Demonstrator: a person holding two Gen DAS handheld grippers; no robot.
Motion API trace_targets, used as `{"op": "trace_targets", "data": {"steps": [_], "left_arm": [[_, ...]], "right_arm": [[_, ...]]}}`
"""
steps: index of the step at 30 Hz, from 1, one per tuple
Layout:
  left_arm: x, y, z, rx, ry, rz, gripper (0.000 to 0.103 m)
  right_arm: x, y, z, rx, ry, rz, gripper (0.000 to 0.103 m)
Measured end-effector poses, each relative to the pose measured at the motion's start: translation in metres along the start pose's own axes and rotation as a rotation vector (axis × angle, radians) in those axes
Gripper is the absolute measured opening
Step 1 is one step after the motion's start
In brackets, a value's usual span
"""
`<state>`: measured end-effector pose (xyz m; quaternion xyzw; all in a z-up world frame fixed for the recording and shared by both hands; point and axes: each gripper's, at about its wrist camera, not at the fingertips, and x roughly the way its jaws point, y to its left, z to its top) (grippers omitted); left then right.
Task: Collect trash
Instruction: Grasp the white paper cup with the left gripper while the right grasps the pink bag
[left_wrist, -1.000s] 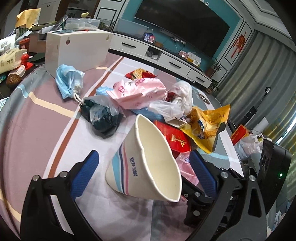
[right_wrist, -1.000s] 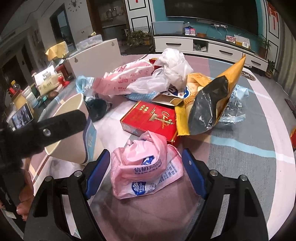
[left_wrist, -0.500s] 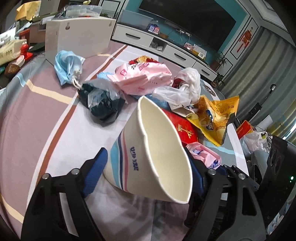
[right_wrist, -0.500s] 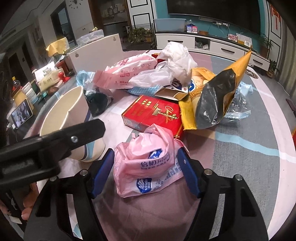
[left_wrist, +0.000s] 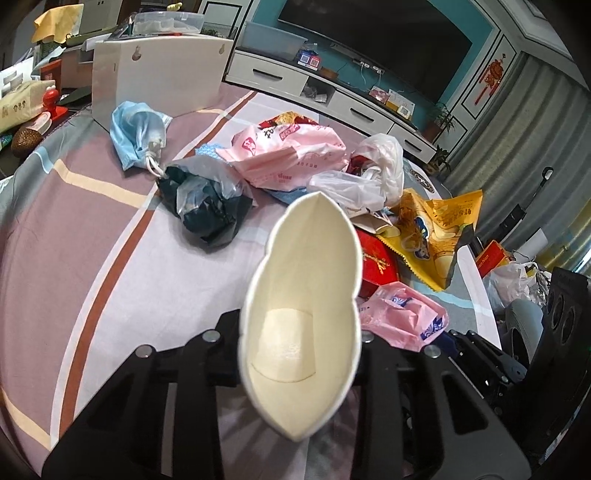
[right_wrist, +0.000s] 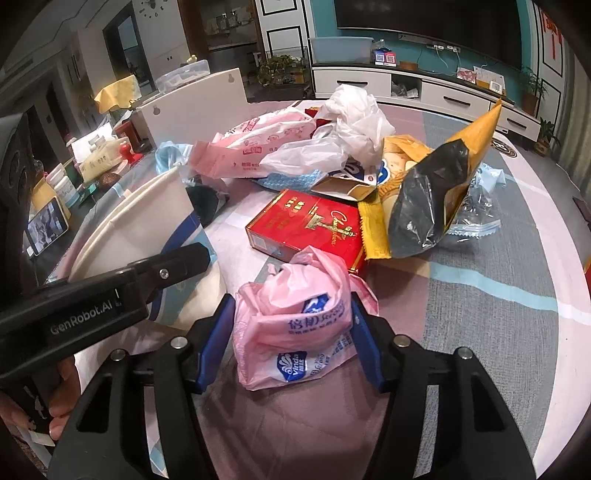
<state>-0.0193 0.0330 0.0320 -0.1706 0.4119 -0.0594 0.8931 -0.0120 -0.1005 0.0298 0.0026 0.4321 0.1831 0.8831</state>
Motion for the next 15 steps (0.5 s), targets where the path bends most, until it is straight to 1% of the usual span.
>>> {"op": "trace_targets", "data": {"steps": [9, 15], "left_arm": [[-0.016, 0.003, 0.006, -0.017, -0.047, -0.008, 0.034], [-0.032, 0.008, 0.01, -0.029, -0.089, -0.031, 0.034]], "right_arm": [[-0.003, -0.002, 0.0, 0.012, 0.003, 0.009, 0.054], [-0.012, 0.0, 0.001, 0.028, -0.001, 0.01, 0.054]]}}
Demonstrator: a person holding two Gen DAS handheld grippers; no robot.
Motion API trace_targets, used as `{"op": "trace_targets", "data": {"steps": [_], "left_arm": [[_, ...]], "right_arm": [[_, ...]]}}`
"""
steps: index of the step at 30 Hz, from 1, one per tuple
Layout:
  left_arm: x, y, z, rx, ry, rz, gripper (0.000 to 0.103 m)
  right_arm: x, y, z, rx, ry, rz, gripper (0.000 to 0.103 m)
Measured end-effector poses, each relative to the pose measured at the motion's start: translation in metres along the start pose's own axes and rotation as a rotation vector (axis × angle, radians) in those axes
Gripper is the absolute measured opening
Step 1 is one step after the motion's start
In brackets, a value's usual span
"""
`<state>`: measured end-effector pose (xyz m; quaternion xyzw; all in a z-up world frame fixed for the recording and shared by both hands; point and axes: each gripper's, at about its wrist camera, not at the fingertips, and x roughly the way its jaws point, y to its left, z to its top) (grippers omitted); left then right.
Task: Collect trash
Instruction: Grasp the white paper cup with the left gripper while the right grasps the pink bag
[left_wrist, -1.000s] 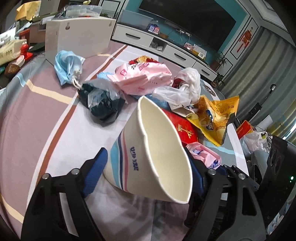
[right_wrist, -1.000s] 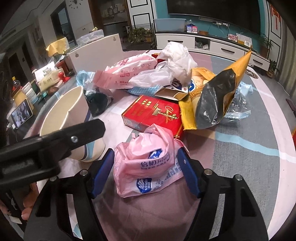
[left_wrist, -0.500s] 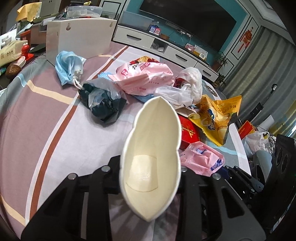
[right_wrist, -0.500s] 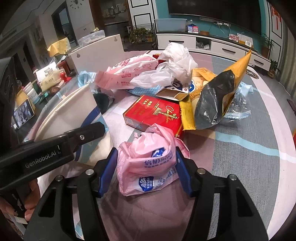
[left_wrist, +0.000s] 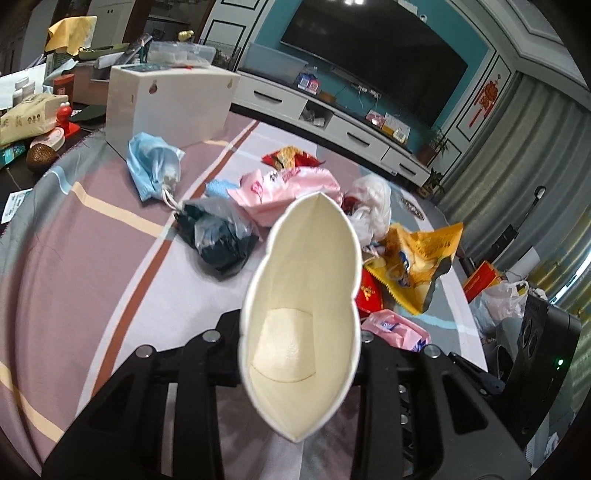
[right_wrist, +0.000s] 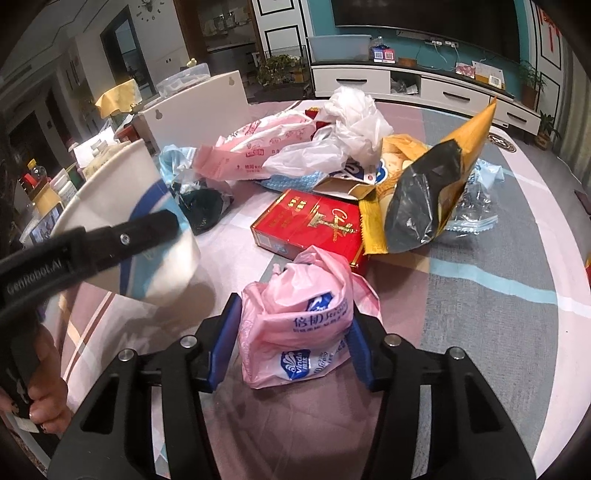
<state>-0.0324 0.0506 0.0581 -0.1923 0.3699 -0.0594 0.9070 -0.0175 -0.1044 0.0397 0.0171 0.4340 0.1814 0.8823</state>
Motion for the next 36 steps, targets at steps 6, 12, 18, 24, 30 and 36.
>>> {"op": "trace_targets", "data": {"steps": [6, 12, 18, 24, 30, 36], "left_arm": [[-0.012, 0.002, 0.006, -0.007, -0.026, -0.019, 0.034], [-0.016, 0.001, 0.006, -0.001, -0.035, -0.029, 0.034], [-0.023, -0.008, 0.006, 0.026, -0.042, -0.052, 0.034], [-0.031, -0.022, 0.006, 0.049, -0.055, -0.063, 0.034], [-0.048, -0.058, 0.006, 0.125, -0.106, -0.052, 0.034], [-0.062, -0.097, 0.0, 0.167, -0.146, -0.065, 0.034]], "right_arm": [[-0.014, 0.001, 0.002, 0.028, -0.022, -0.003, 0.054], [-0.025, 0.001, 0.0, 0.072, -0.036, -0.018, 0.053], [-0.035, 0.006, 0.002, 0.056, -0.067, -0.064, 0.054], [-0.058, -0.002, 0.006, 0.075, -0.116, -0.046, 0.054], [-0.102, -0.028, 0.009, 0.132, -0.212, -0.07, 0.054], [-0.146, -0.051, 0.009, 0.187, -0.307, -0.136, 0.054]]}}
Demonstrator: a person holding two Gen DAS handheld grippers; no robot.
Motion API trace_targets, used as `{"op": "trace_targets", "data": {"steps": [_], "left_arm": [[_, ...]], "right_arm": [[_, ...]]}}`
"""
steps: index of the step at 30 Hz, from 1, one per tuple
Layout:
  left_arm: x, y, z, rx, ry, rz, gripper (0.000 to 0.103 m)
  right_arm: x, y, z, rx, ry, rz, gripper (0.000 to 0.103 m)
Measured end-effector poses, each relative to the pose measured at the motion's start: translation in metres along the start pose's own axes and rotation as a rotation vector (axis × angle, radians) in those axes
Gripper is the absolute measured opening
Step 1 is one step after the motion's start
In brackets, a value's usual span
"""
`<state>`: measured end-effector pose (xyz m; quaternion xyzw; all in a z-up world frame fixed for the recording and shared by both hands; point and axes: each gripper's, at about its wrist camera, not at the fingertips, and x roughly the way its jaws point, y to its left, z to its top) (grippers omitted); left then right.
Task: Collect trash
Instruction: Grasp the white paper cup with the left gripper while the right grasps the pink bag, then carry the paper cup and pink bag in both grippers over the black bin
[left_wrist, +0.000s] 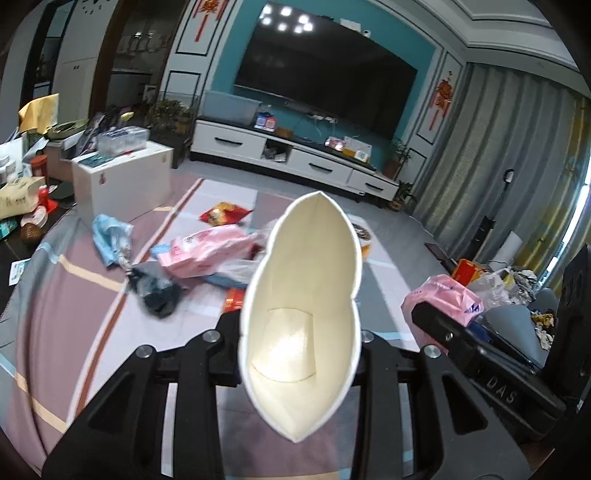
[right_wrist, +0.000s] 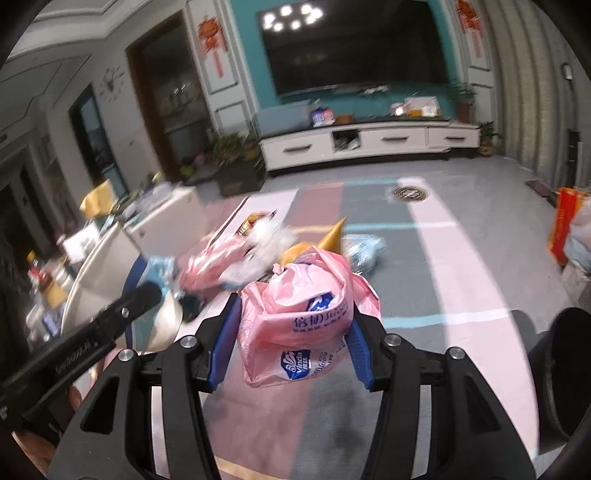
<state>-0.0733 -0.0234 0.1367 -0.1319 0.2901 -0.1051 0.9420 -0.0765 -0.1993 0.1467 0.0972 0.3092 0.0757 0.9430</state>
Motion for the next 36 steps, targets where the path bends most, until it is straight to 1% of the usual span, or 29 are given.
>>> {"op": "trace_targets", "data": {"steps": [4, 10, 14, 19, 21, 26, 31, 34, 36], "left_arm": [[-0.008, -0.025, 0.003, 0.017, -0.023, -0.022, 0.034], [-0.013, -0.068, 0.002, 0.068, -0.029, -0.071, 0.034], [-0.008, -0.091, -0.004, 0.091, -0.004, -0.103, 0.034], [0.001, -0.121, -0.013, 0.129, 0.021, -0.137, 0.034], [0.005, -0.13, -0.016, 0.14, 0.035, -0.151, 0.034], [0.019, -0.153, -0.025, 0.171, 0.068, -0.191, 0.034], [0.033, -0.175, -0.031, 0.193, 0.095, -0.229, 0.034], [0.038, -0.185, -0.035, 0.201, 0.11, -0.251, 0.034], [0.042, -0.191, -0.039, 0.205, 0.122, -0.265, 0.034]], "right_arm": [[-0.023, -0.019, 0.005, 0.043, -0.057, -0.036, 0.054], [-0.056, -0.05, 0.003, 0.118, -0.125, -0.081, 0.054], [-0.074, -0.073, 0.0, 0.161, -0.168, -0.161, 0.054], [-0.085, -0.102, -0.007, 0.223, -0.199, -0.231, 0.054], [-0.087, -0.11, -0.01, 0.24, -0.206, -0.271, 0.054], [-0.092, -0.132, -0.017, 0.288, -0.208, -0.293, 0.054], [-0.094, -0.152, -0.023, 0.333, -0.207, -0.353, 0.054], [-0.095, -0.163, -0.026, 0.364, -0.204, -0.352, 0.054], [-0.098, -0.174, -0.03, 0.397, -0.208, -0.327, 0.054]]}}
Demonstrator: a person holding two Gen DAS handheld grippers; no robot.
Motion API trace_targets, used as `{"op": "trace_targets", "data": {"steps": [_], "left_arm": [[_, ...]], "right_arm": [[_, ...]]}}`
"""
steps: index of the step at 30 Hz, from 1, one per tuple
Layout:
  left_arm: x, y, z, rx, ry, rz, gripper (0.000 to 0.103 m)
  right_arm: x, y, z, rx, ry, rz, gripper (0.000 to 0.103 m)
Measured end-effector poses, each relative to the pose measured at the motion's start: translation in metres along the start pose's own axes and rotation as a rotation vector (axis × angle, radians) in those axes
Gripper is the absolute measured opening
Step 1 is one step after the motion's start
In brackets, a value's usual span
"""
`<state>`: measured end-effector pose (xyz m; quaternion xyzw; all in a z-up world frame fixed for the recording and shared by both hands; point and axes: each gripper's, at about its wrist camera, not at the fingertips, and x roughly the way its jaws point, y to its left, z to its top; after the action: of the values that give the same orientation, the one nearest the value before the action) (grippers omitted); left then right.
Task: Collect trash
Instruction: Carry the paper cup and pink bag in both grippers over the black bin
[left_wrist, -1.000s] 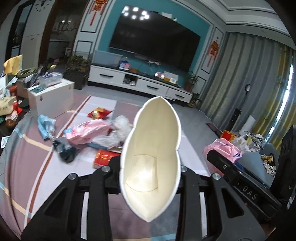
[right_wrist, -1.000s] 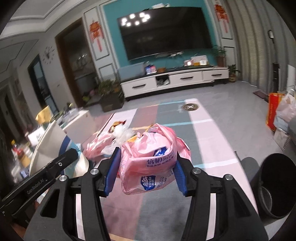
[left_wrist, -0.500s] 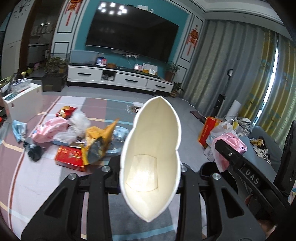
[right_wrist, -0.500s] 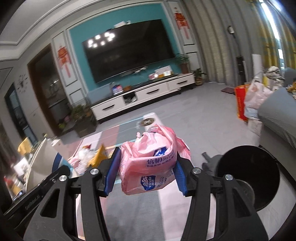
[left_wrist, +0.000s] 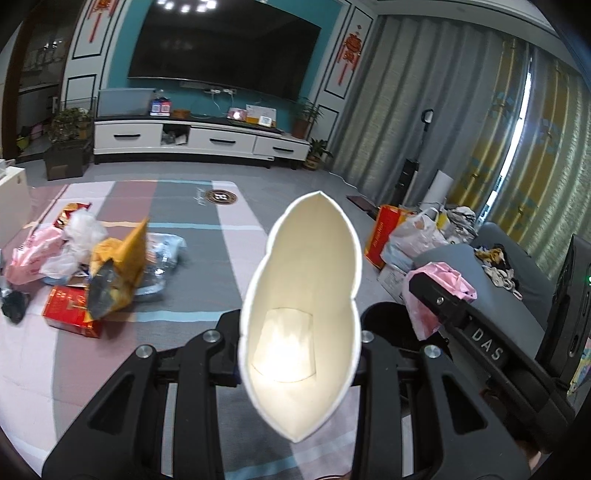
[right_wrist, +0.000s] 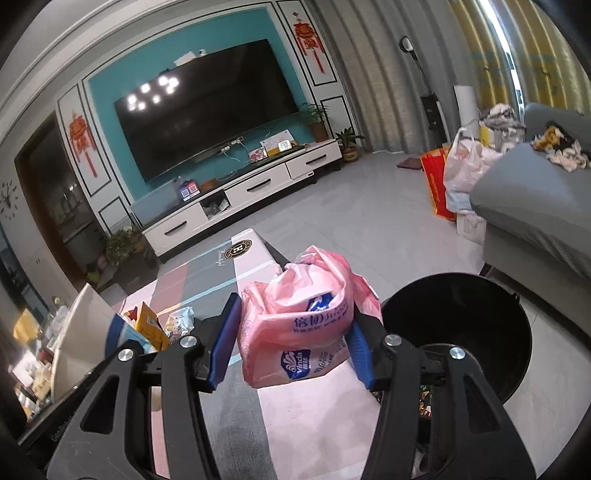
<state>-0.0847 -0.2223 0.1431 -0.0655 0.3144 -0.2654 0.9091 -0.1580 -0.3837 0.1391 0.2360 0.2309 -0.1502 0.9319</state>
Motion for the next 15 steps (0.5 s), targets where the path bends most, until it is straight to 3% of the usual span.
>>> {"op": "trace_targets", "data": {"steps": [15], "left_arm": [[0.029, -0.03, -0.005, 0.023, 0.057, -0.125, 0.034]], "right_arm": [[-0.004, -0.041, 0.002, 0.102, -0.011, -0.106, 0.054]]}}
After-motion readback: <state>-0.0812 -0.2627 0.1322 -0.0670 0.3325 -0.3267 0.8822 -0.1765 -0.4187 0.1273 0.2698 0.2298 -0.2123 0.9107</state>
